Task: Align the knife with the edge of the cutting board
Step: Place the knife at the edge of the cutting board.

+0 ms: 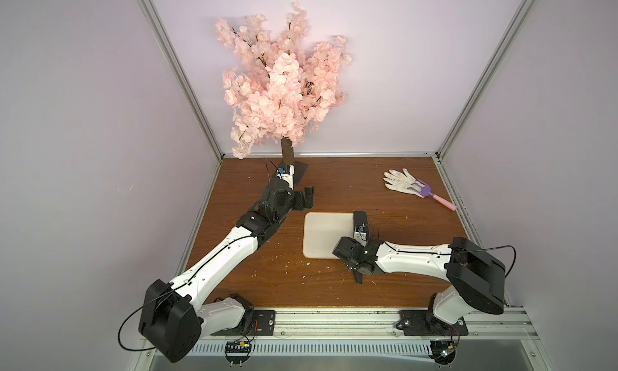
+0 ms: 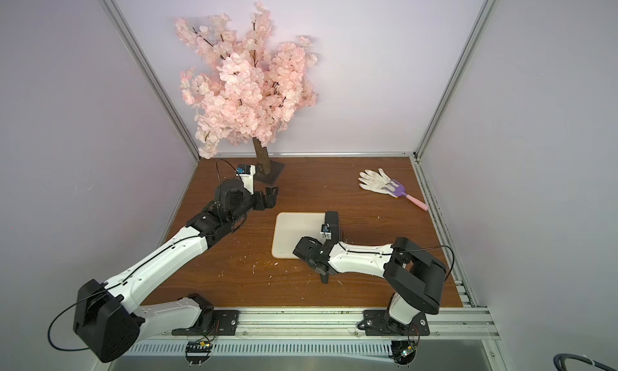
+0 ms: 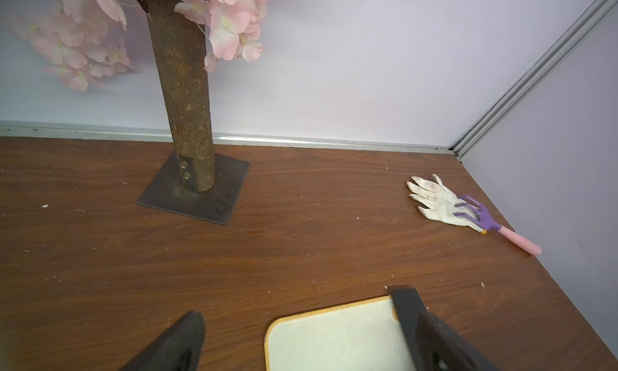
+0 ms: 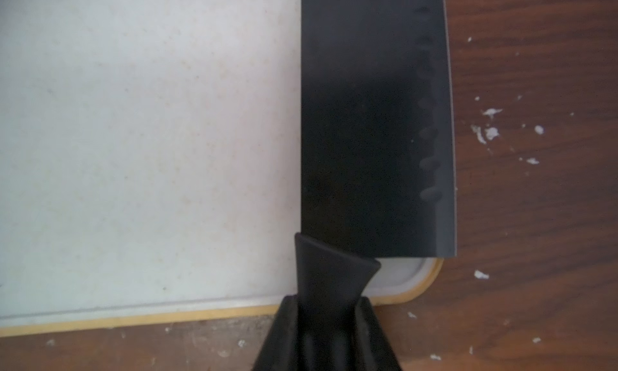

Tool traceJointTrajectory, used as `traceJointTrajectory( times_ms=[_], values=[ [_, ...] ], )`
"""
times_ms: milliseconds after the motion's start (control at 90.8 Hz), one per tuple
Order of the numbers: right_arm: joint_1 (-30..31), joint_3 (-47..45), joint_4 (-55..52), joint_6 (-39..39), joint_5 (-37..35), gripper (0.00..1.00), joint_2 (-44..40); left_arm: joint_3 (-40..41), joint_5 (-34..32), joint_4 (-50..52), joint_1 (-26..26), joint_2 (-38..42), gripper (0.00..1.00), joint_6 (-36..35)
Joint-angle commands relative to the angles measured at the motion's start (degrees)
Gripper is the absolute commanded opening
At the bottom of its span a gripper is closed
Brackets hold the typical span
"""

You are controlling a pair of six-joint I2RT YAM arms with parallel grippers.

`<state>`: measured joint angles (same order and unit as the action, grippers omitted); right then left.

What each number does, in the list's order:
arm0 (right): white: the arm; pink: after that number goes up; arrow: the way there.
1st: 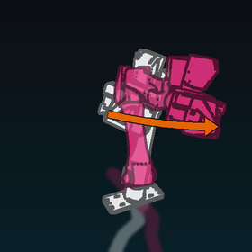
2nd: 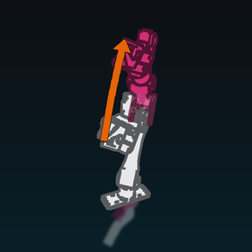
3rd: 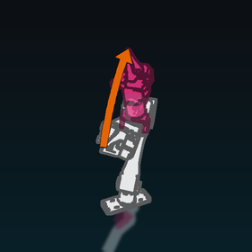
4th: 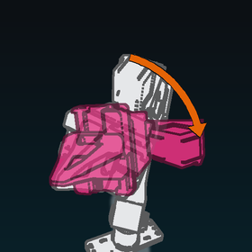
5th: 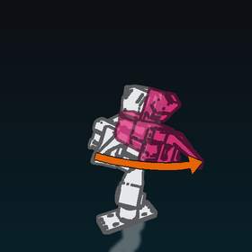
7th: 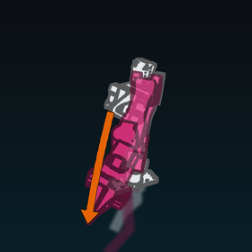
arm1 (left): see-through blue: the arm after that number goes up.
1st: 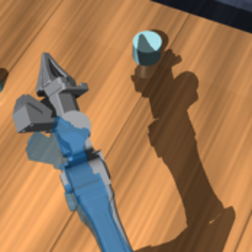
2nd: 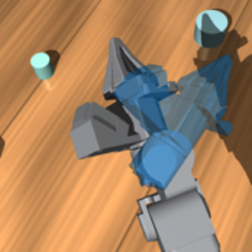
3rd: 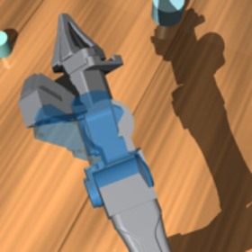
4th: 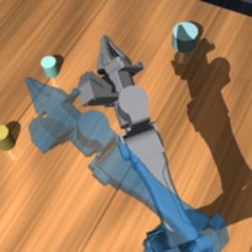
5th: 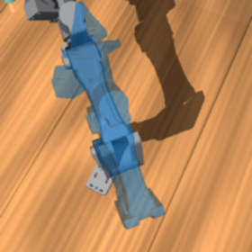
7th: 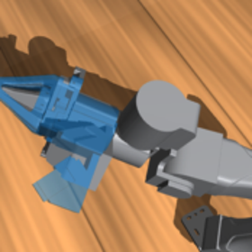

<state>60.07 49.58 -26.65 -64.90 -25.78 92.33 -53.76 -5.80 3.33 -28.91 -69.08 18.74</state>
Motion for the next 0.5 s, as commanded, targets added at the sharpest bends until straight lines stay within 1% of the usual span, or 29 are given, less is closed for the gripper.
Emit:
traceJointTrajectory(
  times_ms=[0, 396, 484],
  values=[
    [-0.44, 1.68, 0.70, 1.48, -1.77, 0.00, 0.00, 0.59, -0.85, -0.94, -0.45, 0.90, 1.00, -0.98],
    [-0.57, 2.46, 1.27, 2.52, -0.87, 0.00, 1.25, 0.58, -1.05, -1.05, -0.45, 1.23, 1.00, -1.08],
    [-0.57, 2.38, 1.25, 2.50, -0.86, 0.01, 1.23, 0.62, -1.10, -1.00, -0.45, 1.42, 1.00, -1.13]
  ],
)
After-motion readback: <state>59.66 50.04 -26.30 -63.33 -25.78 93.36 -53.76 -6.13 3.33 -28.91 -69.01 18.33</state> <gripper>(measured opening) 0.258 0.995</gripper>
